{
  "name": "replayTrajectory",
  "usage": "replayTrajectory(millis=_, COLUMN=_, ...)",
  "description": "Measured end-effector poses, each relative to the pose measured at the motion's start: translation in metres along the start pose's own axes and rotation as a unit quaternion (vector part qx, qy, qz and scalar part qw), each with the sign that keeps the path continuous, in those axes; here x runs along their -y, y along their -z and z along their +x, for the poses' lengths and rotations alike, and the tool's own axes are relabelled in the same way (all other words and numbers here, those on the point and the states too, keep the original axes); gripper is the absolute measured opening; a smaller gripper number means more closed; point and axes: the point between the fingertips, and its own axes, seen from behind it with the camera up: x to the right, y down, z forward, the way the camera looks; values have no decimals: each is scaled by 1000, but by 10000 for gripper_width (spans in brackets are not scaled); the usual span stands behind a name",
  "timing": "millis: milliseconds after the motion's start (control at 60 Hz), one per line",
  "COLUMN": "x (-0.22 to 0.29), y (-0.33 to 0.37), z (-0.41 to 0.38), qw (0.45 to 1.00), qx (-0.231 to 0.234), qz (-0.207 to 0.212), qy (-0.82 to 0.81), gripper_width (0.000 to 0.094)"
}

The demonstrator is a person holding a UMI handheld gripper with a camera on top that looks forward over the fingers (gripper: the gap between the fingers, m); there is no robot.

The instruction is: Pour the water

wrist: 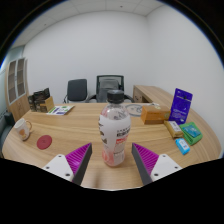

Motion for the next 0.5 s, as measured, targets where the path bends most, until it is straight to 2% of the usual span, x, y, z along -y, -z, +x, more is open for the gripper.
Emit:
replayTrajectory(millis=83, x=4, y=-26, z=1, qw=1000, qx=10, qz=9, qy=-3, gripper_width=766)
replayTrajectory(millis=167, x=8, y=-43, z=1, qw=1000, qx=13, qz=22, qy=5, gripper_width=602)
replayTrajectory(millis=233, x=11, y=-50, z=4, qw=999, qx=-3, qz=30, qy=10, gripper_width=471)
replayTrajectory(millis=267, x=12, y=-51, z=3, qw=999, qx=-2, qz=34, qy=8, gripper_width=467)
replayTrajectory(millis=350, x=12, y=-51, z=7, qw=999, qx=0, qz=38, qy=-2, gripper_width=377)
replayTrajectory(millis=450, x=14, y=-49, z=8, qw=999, qx=-21, qz=42, qy=20, gripper_width=289)
replayTrajectory(millis=500, x=18, y=-47, z=9, qw=998, qx=-33, qz=46, qy=38, gripper_width=288)
